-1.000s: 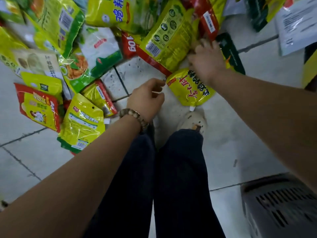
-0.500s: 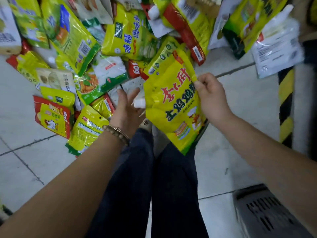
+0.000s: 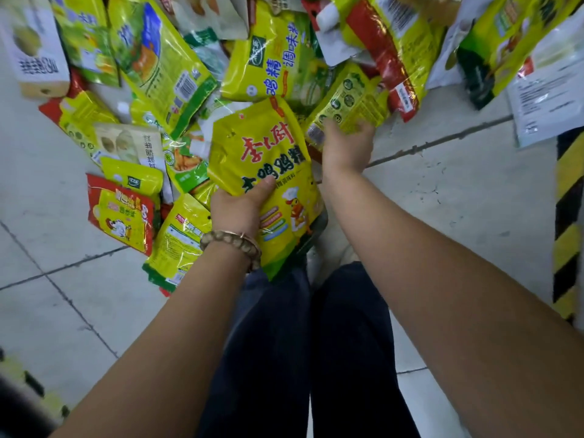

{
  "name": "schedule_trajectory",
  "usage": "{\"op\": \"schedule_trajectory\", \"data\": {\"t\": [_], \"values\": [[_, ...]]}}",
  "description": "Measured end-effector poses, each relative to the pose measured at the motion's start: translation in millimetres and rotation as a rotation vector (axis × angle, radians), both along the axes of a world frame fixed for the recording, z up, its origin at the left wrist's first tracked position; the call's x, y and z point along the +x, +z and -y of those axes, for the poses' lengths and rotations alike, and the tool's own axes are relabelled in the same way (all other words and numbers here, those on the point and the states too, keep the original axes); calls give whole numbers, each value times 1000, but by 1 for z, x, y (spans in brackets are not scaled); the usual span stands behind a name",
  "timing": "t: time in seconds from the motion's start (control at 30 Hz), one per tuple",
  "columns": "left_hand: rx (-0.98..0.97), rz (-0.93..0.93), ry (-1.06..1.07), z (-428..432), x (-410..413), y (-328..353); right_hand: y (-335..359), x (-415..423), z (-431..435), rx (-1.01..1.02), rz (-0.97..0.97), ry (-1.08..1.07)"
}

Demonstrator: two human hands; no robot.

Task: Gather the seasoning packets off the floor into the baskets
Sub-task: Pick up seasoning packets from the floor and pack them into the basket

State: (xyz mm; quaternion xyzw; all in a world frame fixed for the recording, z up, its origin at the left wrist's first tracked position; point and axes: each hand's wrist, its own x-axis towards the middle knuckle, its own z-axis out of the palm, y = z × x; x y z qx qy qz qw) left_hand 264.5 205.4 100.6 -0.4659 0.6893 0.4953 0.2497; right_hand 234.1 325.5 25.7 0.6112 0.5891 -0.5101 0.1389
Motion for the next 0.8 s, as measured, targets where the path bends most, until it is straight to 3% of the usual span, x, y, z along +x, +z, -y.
{"op": "schedule_trajectory", "data": {"t": [0.13, 0.33, 0.43, 0.53, 0.67, 0.8], "values": [[-7, 96, -62, 12, 10, -1, -16, -39, -4, 60, 150, 120], [20, 77, -180, 15, 3, -6, -30, -44, -28, 251, 240, 288], [4, 51, -150, 18, -6, -9, -18, -32, -43, 279, 248, 411], [-1, 33, -155, 19, -11, -10, -13, -6, -55, 311, 180, 403], [48, 20, -196, 24, -6, -9, 12, 38, -82, 210, 45, 274], [94, 31, -198, 25, -2, -5, 52, 61, -99, -188, -167, 84]]}}
